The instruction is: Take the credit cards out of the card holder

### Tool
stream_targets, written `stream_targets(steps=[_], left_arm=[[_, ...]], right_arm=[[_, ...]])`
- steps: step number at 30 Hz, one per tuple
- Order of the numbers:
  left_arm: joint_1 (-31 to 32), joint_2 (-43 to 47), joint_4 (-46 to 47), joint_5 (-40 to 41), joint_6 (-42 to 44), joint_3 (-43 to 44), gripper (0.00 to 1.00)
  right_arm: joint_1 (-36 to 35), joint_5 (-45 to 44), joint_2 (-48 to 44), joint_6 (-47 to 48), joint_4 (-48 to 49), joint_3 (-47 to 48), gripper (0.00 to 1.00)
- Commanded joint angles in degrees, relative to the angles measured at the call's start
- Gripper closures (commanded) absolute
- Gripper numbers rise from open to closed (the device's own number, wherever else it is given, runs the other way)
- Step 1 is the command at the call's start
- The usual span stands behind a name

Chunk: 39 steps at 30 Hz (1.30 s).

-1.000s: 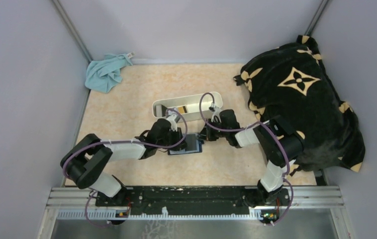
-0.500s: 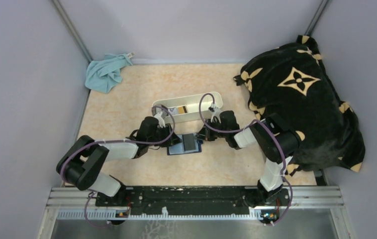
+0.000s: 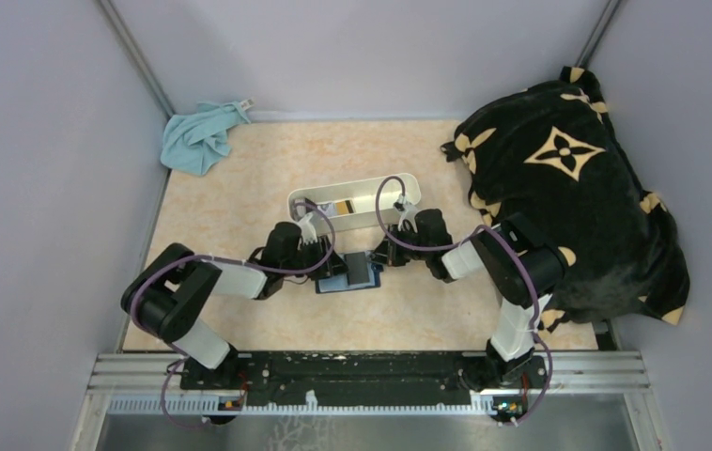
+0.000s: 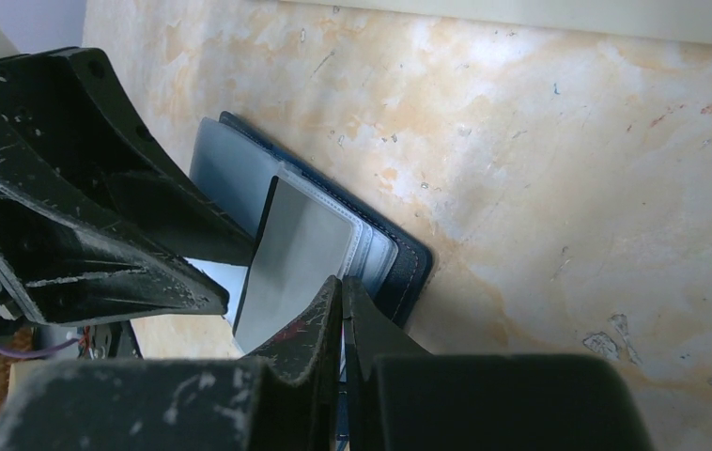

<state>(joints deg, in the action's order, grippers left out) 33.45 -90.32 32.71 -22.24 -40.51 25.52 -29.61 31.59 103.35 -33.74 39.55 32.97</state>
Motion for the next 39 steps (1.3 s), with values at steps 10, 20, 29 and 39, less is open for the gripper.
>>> stream_targets(steps=[10, 20, 29, 39], left_arm=[[-1.5, -5.5, 19.8, -6.9, -9.8, -4.8, 0.75], [-2.3, -8.5, 27.8, -8.4, -16.0, -4.8, 0.75], [-3.2, -7.2, 26.5, -8.2, -15.8, -4.4, 0.77], [-3.2, -8.3, 29.2, -6.6, -19.0, -3.9, 0.71]], right_arm=[[-0.8, -2.9, 3.4, 1.1, -5.1, -2.6, 0.97], [-0.8, -2.8, 4.0, 0.9, -4.3, -3.4, 0.98], [-0.8, -2.6, 4.4, 0.5, -3.1, -4.1, 0.98], [-0.8, -2.3, 4.0, 0.1, -2.3, -5.0, 0.98]])
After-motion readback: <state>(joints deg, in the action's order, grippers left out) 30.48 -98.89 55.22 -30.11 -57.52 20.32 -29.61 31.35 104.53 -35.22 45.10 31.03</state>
